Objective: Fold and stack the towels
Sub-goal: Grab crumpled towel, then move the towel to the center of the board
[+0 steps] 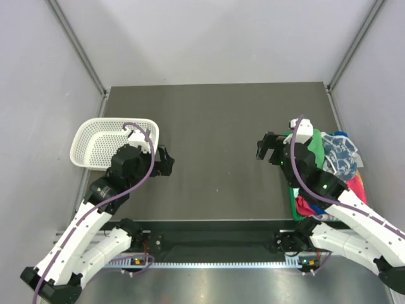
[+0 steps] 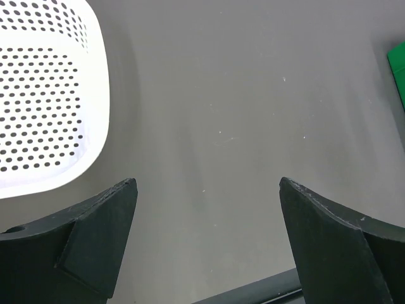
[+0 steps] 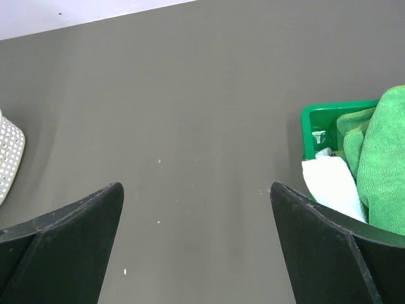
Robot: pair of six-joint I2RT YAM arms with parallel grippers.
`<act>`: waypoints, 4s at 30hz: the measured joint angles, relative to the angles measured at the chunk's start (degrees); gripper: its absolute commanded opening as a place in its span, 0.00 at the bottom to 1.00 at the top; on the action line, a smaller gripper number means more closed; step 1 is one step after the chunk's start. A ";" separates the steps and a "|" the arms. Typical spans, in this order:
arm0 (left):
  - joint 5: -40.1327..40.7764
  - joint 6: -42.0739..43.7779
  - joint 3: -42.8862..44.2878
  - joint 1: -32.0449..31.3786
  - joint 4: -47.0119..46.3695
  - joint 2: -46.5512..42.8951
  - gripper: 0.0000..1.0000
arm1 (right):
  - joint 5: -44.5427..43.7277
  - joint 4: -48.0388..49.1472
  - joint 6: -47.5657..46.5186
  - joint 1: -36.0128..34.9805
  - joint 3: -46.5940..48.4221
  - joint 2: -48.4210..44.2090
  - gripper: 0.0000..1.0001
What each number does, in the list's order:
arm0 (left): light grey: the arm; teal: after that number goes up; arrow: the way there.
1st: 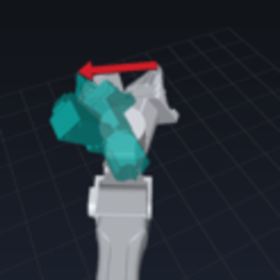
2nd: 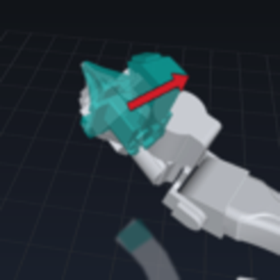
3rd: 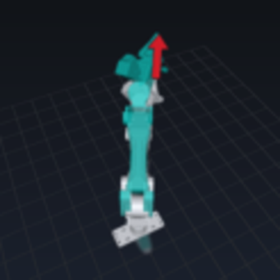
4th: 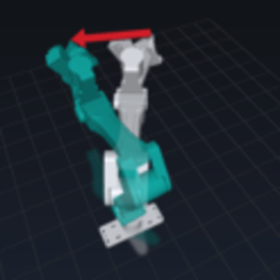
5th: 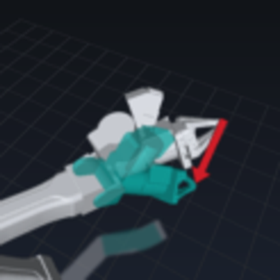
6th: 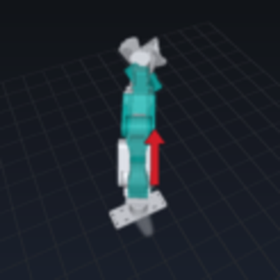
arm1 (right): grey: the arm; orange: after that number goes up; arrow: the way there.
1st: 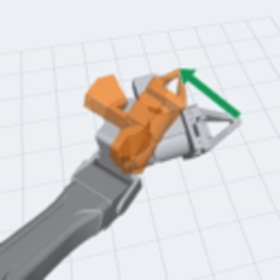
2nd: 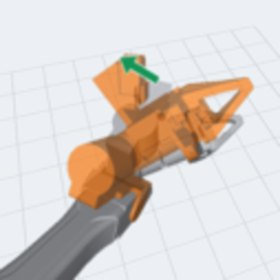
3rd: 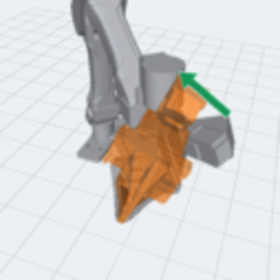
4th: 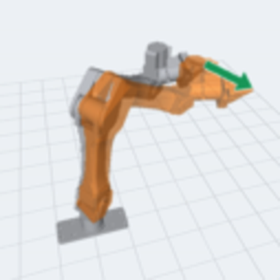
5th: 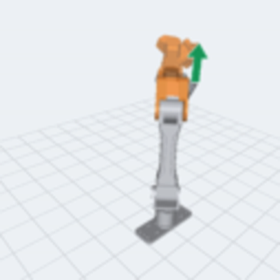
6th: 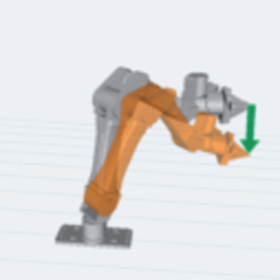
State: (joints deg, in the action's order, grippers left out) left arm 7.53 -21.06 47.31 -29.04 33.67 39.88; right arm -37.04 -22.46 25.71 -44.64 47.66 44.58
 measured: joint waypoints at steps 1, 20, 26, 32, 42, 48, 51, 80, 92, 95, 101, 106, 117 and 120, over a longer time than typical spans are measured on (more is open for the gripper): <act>0.00 -0.02 -0.02 0.00 0.00 -0.04 0.99 | 0.00 -0.02 0.00 0.00 0.00 -0.09 1.00; -0.28 0.00 -0.35 0.00 0.04 -0.33 0.99 | 0.52 -8.68 -0.57 21.40 7.98 13.81 1.00; -1.07 0.00 -0.50 0.00 0.02 0.37 0.99 | 1.77 -12.52 0.42 31.93 7.82 12.92 1.00; -2.23 -0.13 -0.90 0.00 0.02 0.37 0.99 | 2.64 -14.58 1.16 42.34 4.31 9.99 1.00; -3.91 -0.48 -1.16 0.00 0.04 0.39 0.99 | 4.81 -16.96 2.40 53.57 1.86 9.27 0.95; -4.35 -0.46 -1.44 0.00 0.02 0.37 0.99 | 7.39 -16.13 3.69 56.11 0.17 12.02 0.83; -4.76 -0.46 -1.46 0.00 0.02 0.37 0.99 | 8.59 -15.67 4.07 56.33 -0.13 14.19 0.71; -4.52 -0.48 -1.73 0.00 0.04 0.22 0.99 | 16.11 -20.37 -2.73 54.71 42.66 19.91 0.00; -2.99 -0.92 -1.62 0.00 0.07 1.95 0.99 | 15.72 -24.41 -7.67 32.35 75.54 38.21 0.00; -2.12 -1.60 -0.52 0.00 0.83 3.10 0.99 | 15.08 -23.39 -8.20 25.05 78.53 42.07 0.00; 1.05 -3.50 4.63 0.00 1.31 4.55 0.99 | 13.44 -18.60 -7.80 11.02 71.87 45.88 0.00; 3.74 -5.70 6.43 0.00 1.31 4.98 0.99 | 13.66 -6.82 -3.87 0.74 41.77 38.88 0.00; 0.92 -15.08 -6.54 0.00 -6.08 10.29 0.85 | 13.66 1.05 17.86 -16.20 -14.34 15.21 0.36; -1.07 -17.49 -9.31 0.00 -8.09 14.29 0.79 | 11.45 0.31 20.96 -20.11 -14.23 13.51 0.51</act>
State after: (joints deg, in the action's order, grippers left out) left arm 6.46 -38.54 38.00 -29.04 25.58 54.17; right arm -25.58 -22.15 46.68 -64.75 33.43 58.08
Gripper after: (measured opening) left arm 0.835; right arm 0.442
